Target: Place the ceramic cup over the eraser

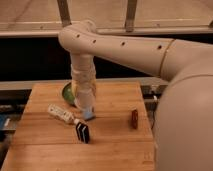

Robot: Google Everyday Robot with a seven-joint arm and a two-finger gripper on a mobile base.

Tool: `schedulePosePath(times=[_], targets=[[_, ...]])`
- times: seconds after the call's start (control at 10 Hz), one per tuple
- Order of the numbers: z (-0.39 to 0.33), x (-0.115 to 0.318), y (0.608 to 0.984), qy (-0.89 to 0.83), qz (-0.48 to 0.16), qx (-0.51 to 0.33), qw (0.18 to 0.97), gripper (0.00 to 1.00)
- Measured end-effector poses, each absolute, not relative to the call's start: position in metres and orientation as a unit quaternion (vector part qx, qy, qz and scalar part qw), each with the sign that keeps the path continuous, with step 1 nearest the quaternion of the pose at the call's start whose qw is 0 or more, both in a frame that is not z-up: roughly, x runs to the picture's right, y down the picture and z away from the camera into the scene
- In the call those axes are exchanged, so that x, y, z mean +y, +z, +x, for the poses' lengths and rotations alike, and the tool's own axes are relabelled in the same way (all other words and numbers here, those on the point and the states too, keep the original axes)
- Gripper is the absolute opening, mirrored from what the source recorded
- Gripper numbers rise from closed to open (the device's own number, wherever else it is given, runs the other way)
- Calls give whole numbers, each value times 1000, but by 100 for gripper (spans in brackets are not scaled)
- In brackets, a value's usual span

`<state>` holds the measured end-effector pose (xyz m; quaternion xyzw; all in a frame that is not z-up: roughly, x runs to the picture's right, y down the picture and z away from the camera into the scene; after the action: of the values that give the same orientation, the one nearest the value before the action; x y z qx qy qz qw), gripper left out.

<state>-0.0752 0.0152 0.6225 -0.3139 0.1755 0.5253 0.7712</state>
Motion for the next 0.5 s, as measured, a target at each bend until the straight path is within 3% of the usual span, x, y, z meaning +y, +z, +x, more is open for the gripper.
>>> schedulePosePath(times=[0.5], targets=[[-61,67,581,539,-325,164,759,0]])
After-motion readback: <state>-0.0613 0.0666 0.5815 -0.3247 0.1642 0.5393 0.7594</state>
